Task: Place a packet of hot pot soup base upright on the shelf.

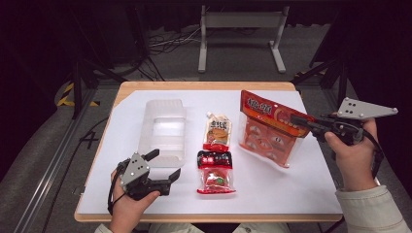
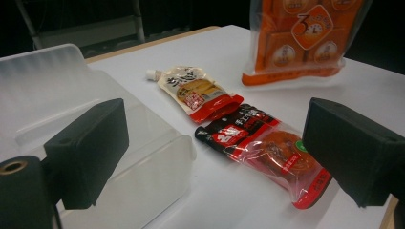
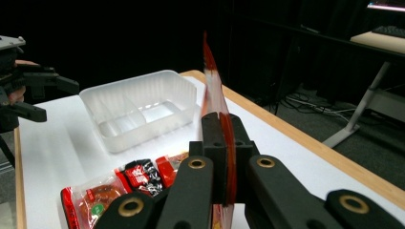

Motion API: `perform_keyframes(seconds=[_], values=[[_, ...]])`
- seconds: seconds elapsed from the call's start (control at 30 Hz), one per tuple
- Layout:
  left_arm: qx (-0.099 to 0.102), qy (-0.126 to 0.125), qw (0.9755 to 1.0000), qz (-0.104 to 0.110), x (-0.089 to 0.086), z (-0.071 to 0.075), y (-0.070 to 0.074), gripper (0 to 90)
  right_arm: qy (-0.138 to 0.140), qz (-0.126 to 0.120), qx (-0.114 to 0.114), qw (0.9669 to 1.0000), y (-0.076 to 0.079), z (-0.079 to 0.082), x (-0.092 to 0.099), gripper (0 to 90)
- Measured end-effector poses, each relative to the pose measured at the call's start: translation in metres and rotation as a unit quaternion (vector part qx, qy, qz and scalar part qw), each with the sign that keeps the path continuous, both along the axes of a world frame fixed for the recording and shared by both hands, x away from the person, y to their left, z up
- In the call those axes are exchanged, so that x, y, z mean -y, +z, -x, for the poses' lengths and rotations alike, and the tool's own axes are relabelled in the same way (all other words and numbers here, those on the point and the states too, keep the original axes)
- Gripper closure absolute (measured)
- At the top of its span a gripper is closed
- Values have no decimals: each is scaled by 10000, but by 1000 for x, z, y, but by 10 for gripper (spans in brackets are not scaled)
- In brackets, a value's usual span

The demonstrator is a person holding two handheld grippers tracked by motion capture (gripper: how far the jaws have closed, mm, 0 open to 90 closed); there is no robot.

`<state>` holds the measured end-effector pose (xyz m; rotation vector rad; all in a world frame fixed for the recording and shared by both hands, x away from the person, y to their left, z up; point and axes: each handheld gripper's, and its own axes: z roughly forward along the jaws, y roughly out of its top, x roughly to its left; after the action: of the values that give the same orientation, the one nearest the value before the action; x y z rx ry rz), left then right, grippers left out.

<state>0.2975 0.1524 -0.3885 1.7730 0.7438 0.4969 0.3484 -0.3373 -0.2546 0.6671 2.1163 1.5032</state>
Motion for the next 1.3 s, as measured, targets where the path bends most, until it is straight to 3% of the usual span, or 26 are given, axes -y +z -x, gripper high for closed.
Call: perform_keyframes(seconds=[0.37, 0.53, 0.7, 0.8, 0.9, 1.07, 1.17, 1.3], values=[[29, -227, 9997, -104, 14, -6, 4, 95, 208, -239, 58, 9995, 13, -3, -11, 900], [-121, -548, 9983, 178, 18, -10, 6, 128, 517, -305, 80, 9982, 18, -1, -25, 900], [-131, -689, 9974, 187, 23, -13, 9, 127, 859, -367, 176, 9955, 26, 5, -42, 900], [-173, -846, 9959, 281, 26, -16, 11, 115, 1024, -336, 262, 9938, 31, 8, -54, 900], [-248, -1031, 9930, 514, 30, -20, 12, 105, 1125, -345, 285, 9926, 34, 8, -62, 900], [-290, -1131, 9916, 561, 36, -27, 14, 82, 1259, -396, 289, 9908, 33, 6, -70, 900], [-361, -1287, 9888, 665, 40, -31, 15, 42, 1353, -423, 322, 9894, 33, 5, -73, 900], [-426, -1253, 9883, 756, 46, -38, 16, 42, 1456, -450, 360, 9877, 33, 5, -76, 900]])
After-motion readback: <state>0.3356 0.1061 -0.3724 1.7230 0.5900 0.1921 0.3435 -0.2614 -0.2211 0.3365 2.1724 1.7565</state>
